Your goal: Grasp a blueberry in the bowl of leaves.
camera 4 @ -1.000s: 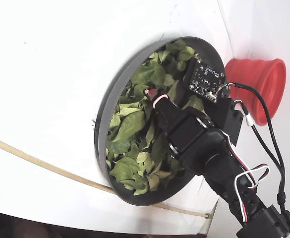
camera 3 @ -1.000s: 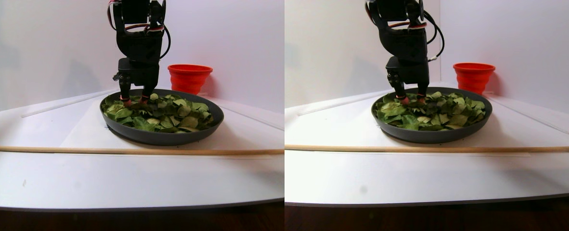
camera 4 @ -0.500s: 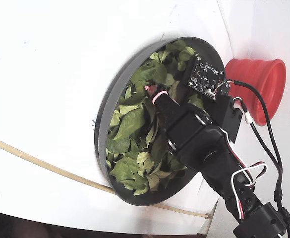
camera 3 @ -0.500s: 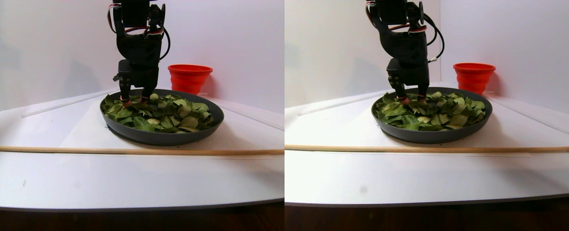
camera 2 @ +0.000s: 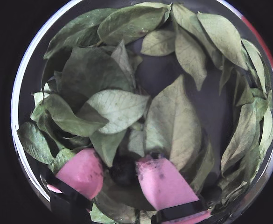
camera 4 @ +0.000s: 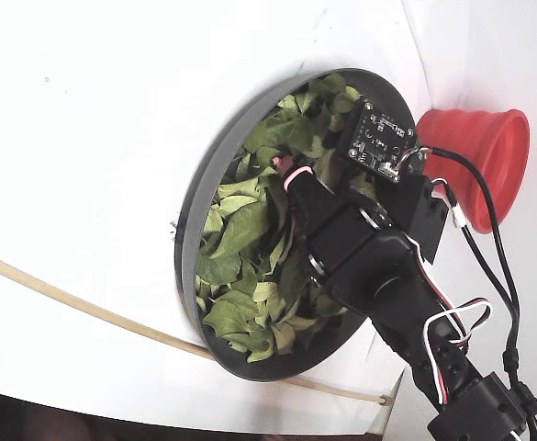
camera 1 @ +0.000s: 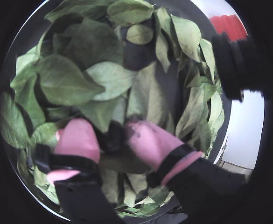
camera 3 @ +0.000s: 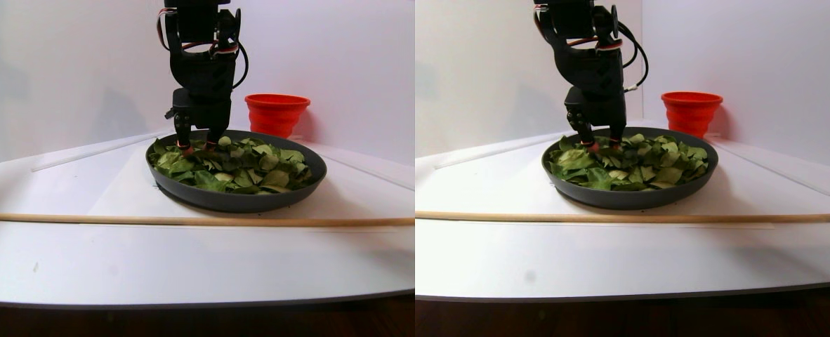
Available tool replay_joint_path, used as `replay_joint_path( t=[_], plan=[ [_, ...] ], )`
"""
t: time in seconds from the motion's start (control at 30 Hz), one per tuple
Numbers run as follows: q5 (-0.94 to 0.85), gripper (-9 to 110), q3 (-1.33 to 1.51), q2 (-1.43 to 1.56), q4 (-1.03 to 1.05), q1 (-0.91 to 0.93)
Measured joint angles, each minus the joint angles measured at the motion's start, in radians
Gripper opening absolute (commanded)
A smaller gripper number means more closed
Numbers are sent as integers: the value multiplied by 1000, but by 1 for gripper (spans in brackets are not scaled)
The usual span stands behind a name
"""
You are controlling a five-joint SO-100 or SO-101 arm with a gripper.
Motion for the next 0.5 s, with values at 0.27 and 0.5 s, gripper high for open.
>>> replay_joint_path(
  t=[0.27, 0.5],
  plan=[
    [-9, 10, -2, -6, -6, 0],
    [-21, 9, -2, -6, -6, 3]
  ],
)
